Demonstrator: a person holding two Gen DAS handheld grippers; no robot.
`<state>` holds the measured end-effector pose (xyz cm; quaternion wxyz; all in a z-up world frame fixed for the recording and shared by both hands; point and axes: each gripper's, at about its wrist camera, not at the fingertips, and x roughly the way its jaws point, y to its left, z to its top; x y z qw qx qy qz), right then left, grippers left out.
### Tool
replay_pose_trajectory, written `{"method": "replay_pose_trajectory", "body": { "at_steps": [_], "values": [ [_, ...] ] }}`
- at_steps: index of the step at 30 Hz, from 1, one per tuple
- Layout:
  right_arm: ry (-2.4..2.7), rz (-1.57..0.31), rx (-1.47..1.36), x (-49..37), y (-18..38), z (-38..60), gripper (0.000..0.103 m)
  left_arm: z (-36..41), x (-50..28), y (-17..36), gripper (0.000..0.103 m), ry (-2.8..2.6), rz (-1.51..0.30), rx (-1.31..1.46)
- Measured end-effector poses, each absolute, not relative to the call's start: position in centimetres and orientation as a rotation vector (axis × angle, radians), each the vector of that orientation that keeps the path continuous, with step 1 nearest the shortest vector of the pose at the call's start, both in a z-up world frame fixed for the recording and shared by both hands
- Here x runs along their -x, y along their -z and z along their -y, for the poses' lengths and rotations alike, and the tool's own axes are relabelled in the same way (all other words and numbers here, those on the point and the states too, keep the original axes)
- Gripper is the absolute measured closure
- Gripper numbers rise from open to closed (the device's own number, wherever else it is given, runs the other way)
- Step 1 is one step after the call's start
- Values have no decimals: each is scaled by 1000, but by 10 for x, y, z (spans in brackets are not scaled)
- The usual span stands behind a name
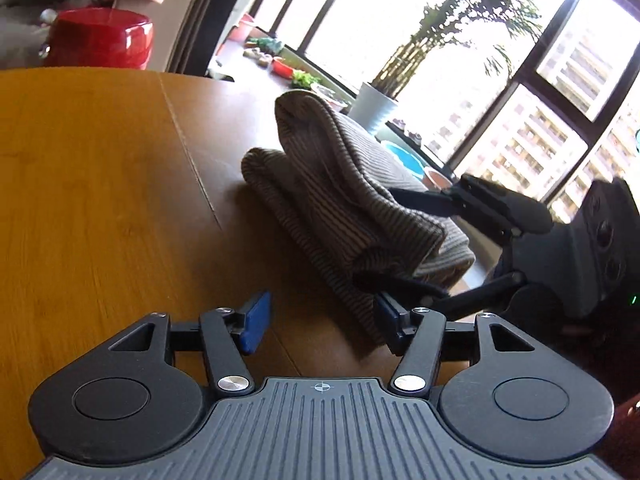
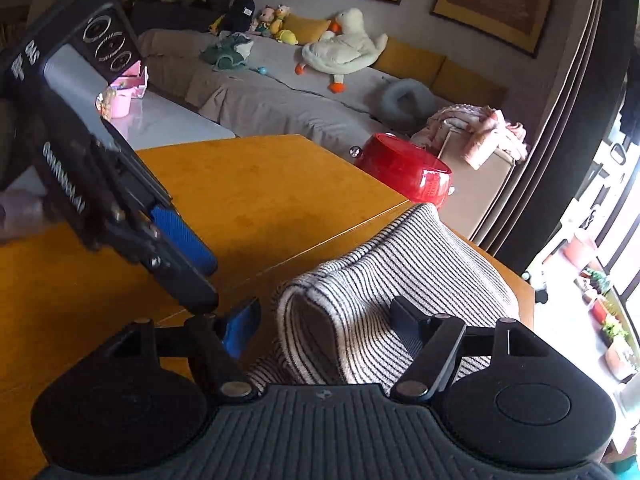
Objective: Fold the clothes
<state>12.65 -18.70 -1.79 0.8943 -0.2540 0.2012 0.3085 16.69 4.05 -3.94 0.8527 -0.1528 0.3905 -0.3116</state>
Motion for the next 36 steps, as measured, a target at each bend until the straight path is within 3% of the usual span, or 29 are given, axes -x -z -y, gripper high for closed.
{"method": "replay_pose_trajectory", "body": {
  "at_steps": [1,3,5,8,14,20,22,23,24,29,34,36],
  "values": [
    [-615,-393,542,-125,22,184,37,-40,-169,40,42,653,-825,339],
    [-593,-376,525,-127,22,183,69,-37,-170,38,42,646,-828,339],
    [-601,-381,472,-130,8,193,85,-36,-171,38,41,641,-830,332],
    [-618,-376,507,-127,-14,214,91,-34,-175,39,40,640,-835,344],
    [-710,-468,609,-106,4,215,91,-19,-189,27,40,665,-811,355],
    [-686,-436,638,-96,27,189,84,17,-212,5,41,666,-743,309],
    [-699,-419,661,-92,28,180,77,30,-222,10,48,639,-754,256],
    [-714,-414,657,-90,26,180,67,33,-225,15,53,623,-769,225],
    [-731,-410,652,-88,24,181,60,37,-228,21,52,608,-785,195],
    [-800,-494,290,-105,-17,242,56,27,-229,30,51,619,-790,221],
    [-533,-542,-231,-148,-15,331,47,23,-229,33,49,626,-790,233],
    [-487,-595,-367,-161,9,344,45,20,-230,35,47,628,-801,254]
  ]
}}
